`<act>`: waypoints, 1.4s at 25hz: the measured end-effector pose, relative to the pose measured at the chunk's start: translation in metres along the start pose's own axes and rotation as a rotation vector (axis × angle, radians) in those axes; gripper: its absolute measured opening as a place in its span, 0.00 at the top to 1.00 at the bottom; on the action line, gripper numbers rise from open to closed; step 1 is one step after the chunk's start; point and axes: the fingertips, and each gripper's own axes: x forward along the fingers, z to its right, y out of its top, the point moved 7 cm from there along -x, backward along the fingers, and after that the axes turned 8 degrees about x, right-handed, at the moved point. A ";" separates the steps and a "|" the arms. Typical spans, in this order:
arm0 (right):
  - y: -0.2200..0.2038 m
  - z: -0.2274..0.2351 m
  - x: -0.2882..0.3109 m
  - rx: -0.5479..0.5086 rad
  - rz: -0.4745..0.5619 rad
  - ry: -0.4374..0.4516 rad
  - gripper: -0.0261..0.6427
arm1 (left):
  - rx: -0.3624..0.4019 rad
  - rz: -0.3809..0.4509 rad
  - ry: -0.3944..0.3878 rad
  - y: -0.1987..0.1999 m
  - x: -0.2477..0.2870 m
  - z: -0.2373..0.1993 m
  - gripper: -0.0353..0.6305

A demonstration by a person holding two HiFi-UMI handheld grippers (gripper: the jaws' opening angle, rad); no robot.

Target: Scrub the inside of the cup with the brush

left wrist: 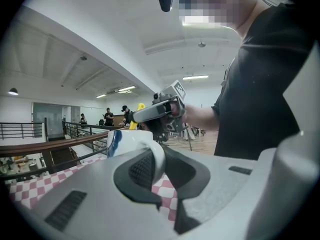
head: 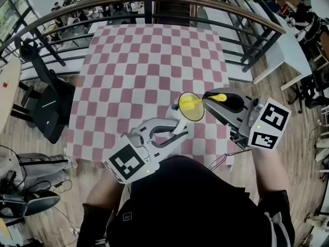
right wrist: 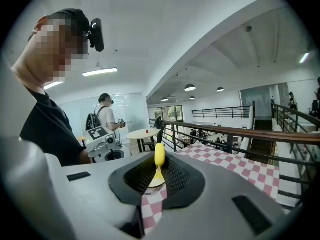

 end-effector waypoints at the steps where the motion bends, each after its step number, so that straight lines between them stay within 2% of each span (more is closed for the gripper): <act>1: 0.000 0.001 -0.002 -0.007 -0.013 -0.009 0.90 | -0.003 -0.006 0.011 -0.002 0.000 -0.002 0.89; 5: -0.008 0.002 -0.008 -0.025 -0.103 -0.008 0.90 | -0.011 -0.020 0.036 -0.007 -0.001 -0.005 0.89; 11: -0.016 -0.004 -0.011 0.037 -0.151 0.082 0.90 | -0.032 -0.019 0.019 -0.012 0.001 -0.005 0.89; 16: -0.016 -0.014 0.002 0.055 -0.126 0.139 0.90 | 0.001 -0.018 -0.034 -0.011 0.006 0.003 0.89; 21: -0.015 -0.008 0.007 -0.021 -0.112 0.033 0.89 | 0.020 0.023 -0.051 -0.005 0.005 0.007 0.89; 24: -0.018 -0.006 0.006 -0.021 -0.133 0.013 0.89 | 0.000 0.044 -0.032 -0.006 0.001 0.002 0.89; 30: -0.025 0.006 -0.007 0.100 -0.069 0.011 0.89 | -0.039 0.062 0.006 -0.011 -0.008 -0.007 0.89; 35: -0.025 0.010 -0.006 0.184 0.021 0.068 0.89 | -0.034 0.059 -0.008 -0.010 -0.008 -0.006 0.89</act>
